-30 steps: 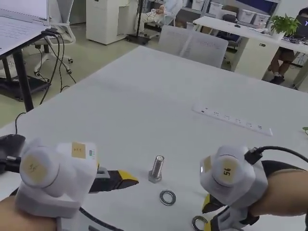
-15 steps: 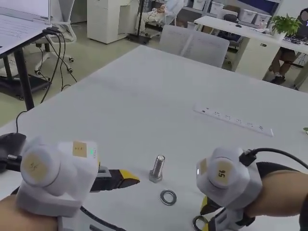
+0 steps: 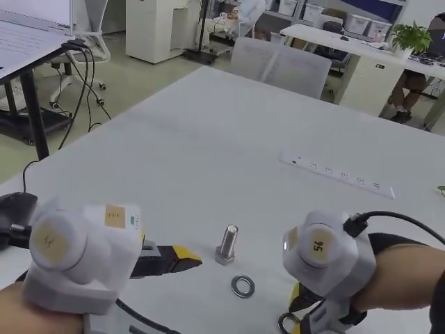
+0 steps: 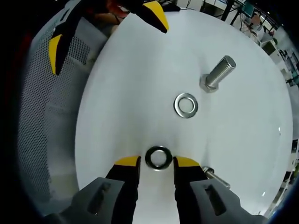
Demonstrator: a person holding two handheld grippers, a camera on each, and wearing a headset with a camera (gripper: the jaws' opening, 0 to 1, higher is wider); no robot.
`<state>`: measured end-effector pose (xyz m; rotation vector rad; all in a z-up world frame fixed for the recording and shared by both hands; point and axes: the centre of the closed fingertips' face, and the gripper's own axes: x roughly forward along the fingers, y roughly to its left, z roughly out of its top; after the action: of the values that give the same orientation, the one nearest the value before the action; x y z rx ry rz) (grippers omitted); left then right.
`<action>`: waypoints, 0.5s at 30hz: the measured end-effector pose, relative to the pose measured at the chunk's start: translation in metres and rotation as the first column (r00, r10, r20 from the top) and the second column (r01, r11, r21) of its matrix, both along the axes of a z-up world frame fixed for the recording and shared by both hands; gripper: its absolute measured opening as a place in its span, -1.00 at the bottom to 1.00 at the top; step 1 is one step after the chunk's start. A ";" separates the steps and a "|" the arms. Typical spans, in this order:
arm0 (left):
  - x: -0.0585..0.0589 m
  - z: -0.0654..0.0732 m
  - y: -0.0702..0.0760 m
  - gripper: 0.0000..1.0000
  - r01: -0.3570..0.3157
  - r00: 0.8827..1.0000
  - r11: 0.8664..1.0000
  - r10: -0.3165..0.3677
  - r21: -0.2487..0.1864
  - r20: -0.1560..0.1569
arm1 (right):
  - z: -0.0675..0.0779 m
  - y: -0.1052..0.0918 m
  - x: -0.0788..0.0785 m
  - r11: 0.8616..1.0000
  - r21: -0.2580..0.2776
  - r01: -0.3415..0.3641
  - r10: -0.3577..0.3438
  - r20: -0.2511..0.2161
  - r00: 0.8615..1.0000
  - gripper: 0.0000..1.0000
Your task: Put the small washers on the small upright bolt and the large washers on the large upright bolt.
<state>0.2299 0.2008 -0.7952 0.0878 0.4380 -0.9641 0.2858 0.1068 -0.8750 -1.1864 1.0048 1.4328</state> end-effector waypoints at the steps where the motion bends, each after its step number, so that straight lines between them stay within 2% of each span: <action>1: 0.000 0.000 0.000 0.56 0.000 1.000 1.000 0.000 0.000 0.000 | 0.000 0.000 0.000 1.000 0.000 -0.001 0.001 -0.001 1.000 -0.38; 8: -0.001 -0.001 0.000 0.56 0.002 1.000 1.000 -0.002 0.003 -0.003 | -0.001 0.000 -0.002 1.000 -0.008 -0.023 0.023 0.018 1.000 -0.42; 15: -0.001 -0.001 0.000 0.56 0.004 1.000 1.000 -0.004 0.002 -0.005 | 0.000 0.001 0.001 1.000 0.001 -0.020 0.020 0.012 1.000 -0.48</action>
<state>0.2290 0.2006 -0.7963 0.0884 0.4438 -0.9681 0.2866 0.1073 -0.8752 -1.2064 0.9858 1.4403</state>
